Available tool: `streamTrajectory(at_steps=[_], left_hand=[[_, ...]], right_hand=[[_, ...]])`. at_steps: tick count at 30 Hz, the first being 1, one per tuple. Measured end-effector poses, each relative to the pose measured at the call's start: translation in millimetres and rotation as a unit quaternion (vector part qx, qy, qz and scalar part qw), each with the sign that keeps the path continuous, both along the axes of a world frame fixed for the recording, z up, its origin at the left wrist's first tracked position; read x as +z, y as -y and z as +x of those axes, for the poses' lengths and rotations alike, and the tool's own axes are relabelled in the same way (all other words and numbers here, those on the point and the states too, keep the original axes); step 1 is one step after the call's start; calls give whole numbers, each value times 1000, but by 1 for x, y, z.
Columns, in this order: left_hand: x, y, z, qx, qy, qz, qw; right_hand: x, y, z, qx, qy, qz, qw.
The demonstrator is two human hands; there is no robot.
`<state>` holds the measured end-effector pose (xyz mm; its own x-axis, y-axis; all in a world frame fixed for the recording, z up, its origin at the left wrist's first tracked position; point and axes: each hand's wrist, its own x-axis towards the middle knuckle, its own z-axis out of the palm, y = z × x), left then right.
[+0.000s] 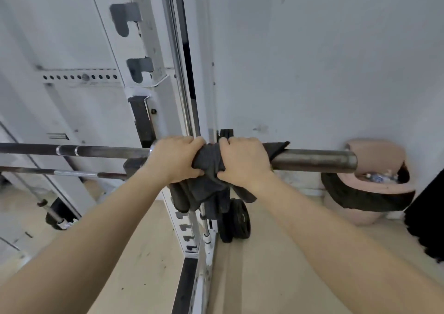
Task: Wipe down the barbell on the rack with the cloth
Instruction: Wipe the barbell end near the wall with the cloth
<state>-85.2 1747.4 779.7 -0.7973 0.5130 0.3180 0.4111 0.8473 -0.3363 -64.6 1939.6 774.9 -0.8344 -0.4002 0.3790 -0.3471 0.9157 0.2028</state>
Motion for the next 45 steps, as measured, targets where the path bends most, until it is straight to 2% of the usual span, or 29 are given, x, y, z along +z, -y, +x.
streamTrajectory(at_steps=[3, 8, 15, 23, 28, 35, 39, 41, 43, 45], left_hand=[[-9, 0, 2, 12, -45, 12, 999], [-8, -36, -5, 39, -3, 38, 999], [-10, -120, -6, -19, 23, 42, 999], [-15, -169, -2, -71, -3, 55, 996], [-22, -123, -1, -67, -48, 39, 996], [-6, -3, -5, 25, -76, -40, 996], [1, 9, -4, 25, -87, -84, 992], [-7, 6, -6, 14, -96, -61, 993], [-22, 7, -7, 12, -121, -22, 992], [-33, 7, -7, 11, -158, -1, 987]], right_hand=[[-7, 26, -5, 27, -25, 3, 999], [-23, -43, 0, 8, -87, 8, 996], [-28, -151, 15, -46, -93, -3, 995], [-26, -198, 23, -75, -98, -15, 992], [-18, -144, 12, -83, -71, 6, 994], [-13, -5, -8, -10, -42, 26, 999], [-12, 28, -16, 6, -49, 14, 999], [-7, 28, -20, 16, -11, 8, 1000], [6, 28, -27, 23, 89, 12, 996], [22, 29, -36, 20, 211, 5, 977]])
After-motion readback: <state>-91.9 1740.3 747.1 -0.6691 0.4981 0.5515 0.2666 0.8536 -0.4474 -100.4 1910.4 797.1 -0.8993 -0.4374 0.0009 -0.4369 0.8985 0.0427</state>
